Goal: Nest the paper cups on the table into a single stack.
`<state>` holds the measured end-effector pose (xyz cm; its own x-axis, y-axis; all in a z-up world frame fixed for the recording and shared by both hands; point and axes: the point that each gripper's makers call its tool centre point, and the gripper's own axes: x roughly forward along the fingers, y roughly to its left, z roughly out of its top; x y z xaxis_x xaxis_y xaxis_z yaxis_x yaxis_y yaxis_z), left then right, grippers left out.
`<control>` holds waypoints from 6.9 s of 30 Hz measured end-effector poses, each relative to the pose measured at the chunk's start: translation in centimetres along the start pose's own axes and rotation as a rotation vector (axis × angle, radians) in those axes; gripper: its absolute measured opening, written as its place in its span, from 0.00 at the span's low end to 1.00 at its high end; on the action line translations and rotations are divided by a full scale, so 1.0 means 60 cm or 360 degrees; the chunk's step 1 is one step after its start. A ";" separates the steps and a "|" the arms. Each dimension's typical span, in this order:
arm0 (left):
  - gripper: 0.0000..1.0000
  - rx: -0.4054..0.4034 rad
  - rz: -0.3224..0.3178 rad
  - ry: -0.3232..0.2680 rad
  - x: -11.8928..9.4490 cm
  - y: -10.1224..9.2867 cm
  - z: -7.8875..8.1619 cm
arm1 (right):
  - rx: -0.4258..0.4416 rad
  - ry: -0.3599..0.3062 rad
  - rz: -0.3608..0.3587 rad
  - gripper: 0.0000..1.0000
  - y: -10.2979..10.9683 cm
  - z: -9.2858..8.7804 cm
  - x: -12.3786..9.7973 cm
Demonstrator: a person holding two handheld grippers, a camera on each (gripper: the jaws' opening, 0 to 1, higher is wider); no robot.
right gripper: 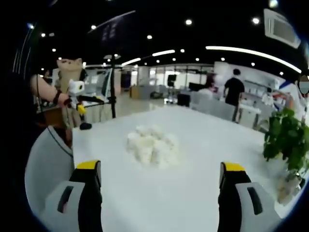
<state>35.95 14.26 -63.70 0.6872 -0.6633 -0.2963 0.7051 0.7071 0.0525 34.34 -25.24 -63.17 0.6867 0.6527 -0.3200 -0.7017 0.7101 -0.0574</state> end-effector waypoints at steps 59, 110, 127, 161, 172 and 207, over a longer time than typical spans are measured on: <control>1.00 -0.0007 0.0005 0.0026 0.000 -0.006 -0.006 | 0.0005 0.0017 -0.0011 1.00 -0.001 -0.008 0.002; 1.00 -0.0012 -0.0002 0.0075 -0.006 -0.022 -0.019 | -0.0041 0.0037 0.0080 1.00 -0.009 0.022 0.079; 1.00 -0.0032 0.0012 0.0109 -0.007 -0.035 -0.028 | -0.0082 0.0048 0.0185 1.00 0.007 0.031 0.139; 1.00 -0.0106 0.0065 0.0054 0.005 -0.054 -0.025 | -0.0164 0.0090 0.0429 1.00 0.045 0.043 0.225; 1.00 -0.0117 0.0043 0.0049 0.011 -0.059 -0.030 | -0.0191 0.0092 0.0470 1.00 0.053 0.047 0.243; 1.00 -0.0137 0.0040 0.0025 0.017 -0.061 -0.032 | -0.0785 0.0377 0.0912 0.82 0.103 0.057 0.284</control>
<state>33.75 11.46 -66.03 0.7013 -0.6415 -0.3109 0.6695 0.7425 -0.0220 42.37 -8.83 -65.77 0.1730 0.7682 -0.6164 -0.9750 0.0451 -0.2175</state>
